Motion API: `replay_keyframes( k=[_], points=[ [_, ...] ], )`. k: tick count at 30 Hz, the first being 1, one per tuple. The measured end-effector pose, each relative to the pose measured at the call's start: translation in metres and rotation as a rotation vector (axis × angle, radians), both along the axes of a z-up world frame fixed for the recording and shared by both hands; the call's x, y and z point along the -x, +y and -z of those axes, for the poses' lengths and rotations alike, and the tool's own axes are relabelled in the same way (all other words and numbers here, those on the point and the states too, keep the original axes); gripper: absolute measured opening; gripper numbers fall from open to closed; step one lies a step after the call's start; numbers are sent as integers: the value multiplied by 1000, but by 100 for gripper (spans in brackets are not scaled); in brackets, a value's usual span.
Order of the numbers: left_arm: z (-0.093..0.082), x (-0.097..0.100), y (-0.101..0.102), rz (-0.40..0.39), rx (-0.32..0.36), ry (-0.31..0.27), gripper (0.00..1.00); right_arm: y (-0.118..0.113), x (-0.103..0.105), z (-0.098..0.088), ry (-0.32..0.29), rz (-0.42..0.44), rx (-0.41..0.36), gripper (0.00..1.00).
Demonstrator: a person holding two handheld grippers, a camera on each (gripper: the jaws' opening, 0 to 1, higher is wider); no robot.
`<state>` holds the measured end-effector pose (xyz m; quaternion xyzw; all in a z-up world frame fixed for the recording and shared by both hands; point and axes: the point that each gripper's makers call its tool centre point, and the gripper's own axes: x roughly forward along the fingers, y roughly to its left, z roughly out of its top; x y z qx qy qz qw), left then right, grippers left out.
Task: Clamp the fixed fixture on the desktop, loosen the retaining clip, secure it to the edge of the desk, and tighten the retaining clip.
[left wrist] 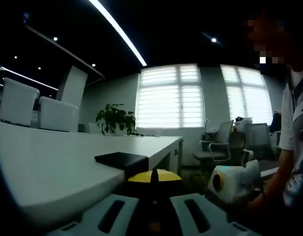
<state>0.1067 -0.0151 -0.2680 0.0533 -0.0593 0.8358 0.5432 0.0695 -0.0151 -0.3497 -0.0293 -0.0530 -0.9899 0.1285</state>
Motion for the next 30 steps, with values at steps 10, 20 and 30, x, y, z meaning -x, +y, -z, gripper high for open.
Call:
replay_keyframes(
  k=[10,20,30],
  points=[
    [-1,2,0,-1,-11,-1,1,-14,17,-1,10,-23,-19,27],
    [-1,3,0,0,-18,1,1,-16,16,-1,53,-81,-72,23],
    [2,7,0,0,-3,9,1,-23,17,-1,134,-343,-159,22]
  ],
)
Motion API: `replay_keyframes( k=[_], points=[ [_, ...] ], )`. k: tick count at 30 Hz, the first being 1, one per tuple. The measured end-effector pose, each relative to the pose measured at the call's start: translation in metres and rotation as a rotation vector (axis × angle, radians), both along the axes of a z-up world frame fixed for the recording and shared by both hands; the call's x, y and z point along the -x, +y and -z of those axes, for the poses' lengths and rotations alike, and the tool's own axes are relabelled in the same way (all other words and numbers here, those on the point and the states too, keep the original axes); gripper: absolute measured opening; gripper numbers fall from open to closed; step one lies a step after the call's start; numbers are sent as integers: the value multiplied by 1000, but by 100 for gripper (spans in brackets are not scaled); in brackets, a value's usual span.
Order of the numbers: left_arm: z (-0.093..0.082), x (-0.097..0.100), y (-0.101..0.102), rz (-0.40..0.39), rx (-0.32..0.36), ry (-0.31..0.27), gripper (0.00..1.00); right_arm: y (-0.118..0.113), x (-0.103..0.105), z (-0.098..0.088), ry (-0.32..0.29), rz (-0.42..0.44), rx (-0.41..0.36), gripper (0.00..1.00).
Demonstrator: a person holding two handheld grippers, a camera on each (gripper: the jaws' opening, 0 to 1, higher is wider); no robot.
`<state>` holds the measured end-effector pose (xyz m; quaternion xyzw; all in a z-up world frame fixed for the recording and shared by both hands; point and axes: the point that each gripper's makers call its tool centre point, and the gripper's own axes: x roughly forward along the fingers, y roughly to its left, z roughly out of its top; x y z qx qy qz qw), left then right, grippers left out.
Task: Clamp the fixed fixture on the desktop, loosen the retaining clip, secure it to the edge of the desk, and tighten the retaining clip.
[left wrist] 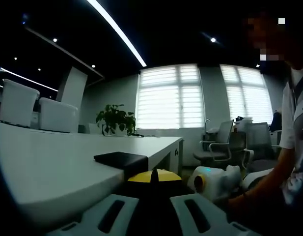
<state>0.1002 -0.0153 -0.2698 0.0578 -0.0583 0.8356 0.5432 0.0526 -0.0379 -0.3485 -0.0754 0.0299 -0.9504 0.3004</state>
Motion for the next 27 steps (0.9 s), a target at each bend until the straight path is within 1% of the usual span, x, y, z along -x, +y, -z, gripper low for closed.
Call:
replay_keyframes(
  k=[3,6,8,10,11,12,13,14,15,16,17,18,20,22,24,27],
  points=[
    [0,1,0,0,-1,1,1,-2,-1,0,14,-23,-39,23],
    [0,0,0,2,-4,1,1,-2,-1,1,25,-22,-52,23],
    [1,1,1,2,-1,1,1,-2,-2,1,8,9,-27,23],
    [1,2,0,3,-6,-7,1,-2,-4,2,13,42,-26,23],
    [1,3,0,3,-6,-7,1,2,-4,4,-9,75,0,23],
    [1,3,0,3,-5,-6,1,4,-4,9,-47,99,14,23],
    [2,3,0,3,-5,-6,1,6,-5,12,-67,119,29,24],
    [2,3,0,2,-5,-6,1,8,-6,12,-78,141,72,27],
    [2,3,0,3,-5,-5,1,13,-8,13,-103,172,126,30],
    [2,3,0,3,-5,-5,1,16,-10,13,-116,190,161,32],
    [2,3,0,3,-5,-6,1,21,-10,14,-126,214,183,32],
    [2,4,-1,3,-4,-6,1,21,-12,12,-128,219,197,32],
    [2,4,-1,4,-3,-6,1,17,-15,10,-118,224,183,32],
    [2,4,-1,5,-3,-6,1,12,-15,9,-103,226,151,32],
    [3,4,-1,6,-2,-7,1,9,-10,9,-102,239,142,32],
    [3,5,-1,5,-2,-5,1,7,-4,6,-101,257,149,32]
  ],
)
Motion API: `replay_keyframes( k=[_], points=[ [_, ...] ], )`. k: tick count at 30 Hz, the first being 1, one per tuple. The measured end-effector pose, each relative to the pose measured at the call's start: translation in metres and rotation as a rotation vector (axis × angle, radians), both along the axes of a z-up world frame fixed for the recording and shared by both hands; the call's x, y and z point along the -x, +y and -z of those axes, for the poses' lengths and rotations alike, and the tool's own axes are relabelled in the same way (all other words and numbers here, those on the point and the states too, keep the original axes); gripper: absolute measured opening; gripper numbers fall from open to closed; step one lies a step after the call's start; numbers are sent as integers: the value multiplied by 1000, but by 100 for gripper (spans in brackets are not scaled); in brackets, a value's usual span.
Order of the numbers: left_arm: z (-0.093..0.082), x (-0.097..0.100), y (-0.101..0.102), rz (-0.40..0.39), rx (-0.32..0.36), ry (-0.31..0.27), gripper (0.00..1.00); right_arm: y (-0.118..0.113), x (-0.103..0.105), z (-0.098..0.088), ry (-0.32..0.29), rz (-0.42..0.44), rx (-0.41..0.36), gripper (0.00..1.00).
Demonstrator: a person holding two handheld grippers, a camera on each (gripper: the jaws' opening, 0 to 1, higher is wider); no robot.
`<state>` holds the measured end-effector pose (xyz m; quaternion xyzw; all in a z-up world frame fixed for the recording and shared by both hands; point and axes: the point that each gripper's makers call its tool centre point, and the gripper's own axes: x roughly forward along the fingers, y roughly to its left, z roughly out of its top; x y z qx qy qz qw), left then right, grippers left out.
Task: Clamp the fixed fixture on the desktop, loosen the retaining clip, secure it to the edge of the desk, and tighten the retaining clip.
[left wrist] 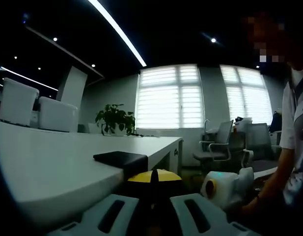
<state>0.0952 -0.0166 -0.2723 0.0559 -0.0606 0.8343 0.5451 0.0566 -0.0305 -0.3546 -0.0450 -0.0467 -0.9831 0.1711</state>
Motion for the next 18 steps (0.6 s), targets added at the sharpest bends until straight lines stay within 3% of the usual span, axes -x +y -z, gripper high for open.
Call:
replay_keyframes(
  k=[10,18],
  points=[
    [0,-5,2,10,-6,-4,1,-6,20,-10,6,-8,40,32],
    [-1,-8,4,15,-8,-4,1,-6,20,-11,33,-48,28,28]
  ],
)
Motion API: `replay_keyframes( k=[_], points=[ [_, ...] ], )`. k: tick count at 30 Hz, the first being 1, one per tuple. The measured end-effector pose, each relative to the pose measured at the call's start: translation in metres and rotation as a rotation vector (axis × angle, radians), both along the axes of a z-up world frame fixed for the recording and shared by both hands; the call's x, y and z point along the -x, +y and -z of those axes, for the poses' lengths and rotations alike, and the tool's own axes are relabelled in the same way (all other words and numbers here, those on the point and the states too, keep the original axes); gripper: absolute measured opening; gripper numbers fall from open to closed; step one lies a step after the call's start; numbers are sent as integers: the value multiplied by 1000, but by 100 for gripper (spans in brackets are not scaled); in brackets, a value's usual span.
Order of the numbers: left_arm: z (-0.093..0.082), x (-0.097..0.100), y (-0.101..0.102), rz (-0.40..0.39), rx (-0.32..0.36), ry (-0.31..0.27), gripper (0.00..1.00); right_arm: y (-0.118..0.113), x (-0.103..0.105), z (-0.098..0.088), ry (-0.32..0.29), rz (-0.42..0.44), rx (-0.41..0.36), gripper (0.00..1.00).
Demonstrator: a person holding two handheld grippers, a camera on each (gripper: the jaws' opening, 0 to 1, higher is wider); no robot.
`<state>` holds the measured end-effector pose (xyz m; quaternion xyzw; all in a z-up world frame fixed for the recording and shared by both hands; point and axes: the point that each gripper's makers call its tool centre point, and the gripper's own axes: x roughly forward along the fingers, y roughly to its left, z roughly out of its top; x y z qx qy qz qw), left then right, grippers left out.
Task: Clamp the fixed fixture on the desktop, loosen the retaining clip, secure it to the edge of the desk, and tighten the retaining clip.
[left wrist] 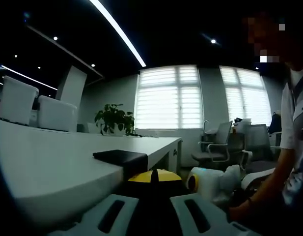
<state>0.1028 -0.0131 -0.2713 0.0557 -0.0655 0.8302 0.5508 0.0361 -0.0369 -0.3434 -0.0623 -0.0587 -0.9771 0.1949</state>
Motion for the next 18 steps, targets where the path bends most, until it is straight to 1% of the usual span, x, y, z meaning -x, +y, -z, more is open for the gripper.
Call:
replay_keyframes(
  k=[1,2,3,4,8,10,13,16,18],
  points=[
    [0,-1,0,1,0,0,1,-2,1,0,4,-22,2,28],
    [0,-1,0,1,3,2,1,-6,0,0,2,-61,-1,28],
    [2,-1,1,1,20,8,1,-7,0,0,-1,-93,-5,28],
    [1,-1,1,-1,21,10,1,-6,3,0,0,-123,-11,28],
    [2,-1,2,0,15,3,1,-11,2,-1,30,-237,-85,27],
    [2,-2,2,1,13,4,1,-12,1,-1,45,-270,-136,26],
    [2,-1,1,4,11,4,1,-14,0,0,57,-315,-160,26],
    [2,-1,2,6,5,2,1,-15,-2,1,63,-337,-163,26],
    [2,-1,2,9,0,-2,1,-16,-3,1,63,-339,-149,26]
  ],
)
